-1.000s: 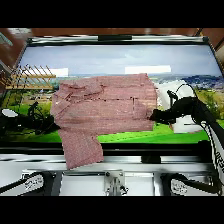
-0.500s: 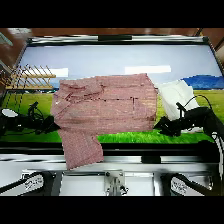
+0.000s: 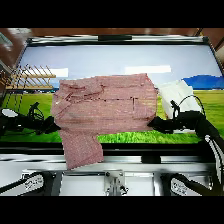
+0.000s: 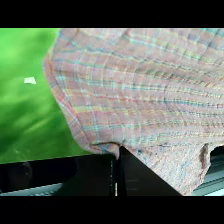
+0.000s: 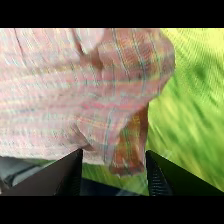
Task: Fold the shirts.
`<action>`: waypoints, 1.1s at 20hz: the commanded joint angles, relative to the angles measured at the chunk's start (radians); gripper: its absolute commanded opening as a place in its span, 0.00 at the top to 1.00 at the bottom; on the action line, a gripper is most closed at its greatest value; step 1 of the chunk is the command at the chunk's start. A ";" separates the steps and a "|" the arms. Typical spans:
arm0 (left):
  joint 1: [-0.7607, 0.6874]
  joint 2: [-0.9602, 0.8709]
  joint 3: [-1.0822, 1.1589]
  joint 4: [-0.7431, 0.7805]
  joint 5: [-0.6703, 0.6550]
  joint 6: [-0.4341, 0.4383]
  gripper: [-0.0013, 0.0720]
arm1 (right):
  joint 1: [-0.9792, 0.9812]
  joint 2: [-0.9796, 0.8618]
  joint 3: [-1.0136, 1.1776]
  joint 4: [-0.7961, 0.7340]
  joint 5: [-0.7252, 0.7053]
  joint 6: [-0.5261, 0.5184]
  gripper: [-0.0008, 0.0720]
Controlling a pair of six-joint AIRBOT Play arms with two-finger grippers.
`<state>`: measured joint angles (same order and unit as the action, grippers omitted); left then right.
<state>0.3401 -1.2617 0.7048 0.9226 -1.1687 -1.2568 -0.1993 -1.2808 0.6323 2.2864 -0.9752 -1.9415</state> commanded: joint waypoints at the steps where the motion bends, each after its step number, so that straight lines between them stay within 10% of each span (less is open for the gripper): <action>1: 0.000 0.000 0.001 -0.001 -0.006 0.000 0.95 | 0.010 -0.027 -0.003 -0.002 0.034 -0.002 0.30; 3: 0.000 0.000 0.001 -0.001 -0.006 0.000 0.94 | 0.010 -0.058 -0.003 0.013 0.007 -0.003 0.32; 9: 0.000 0.000 0.001 -0.001 -0.006 0.000 0.94 | 0.009 -0.071 -0.002 0.012 -0.077 -0.002 0.92; 22: 0.004 0.193 0.640 -0.266 -0.140 0.172 0.95 | 0.009 0.259 0.562 -0.003 -0.227 -0.024 0.92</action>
<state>0.3439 -1.1347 1.1366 0.7593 -1.2995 -1.1057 -0.1898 -1.1030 1.0134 2.2799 -1.1889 -1.9640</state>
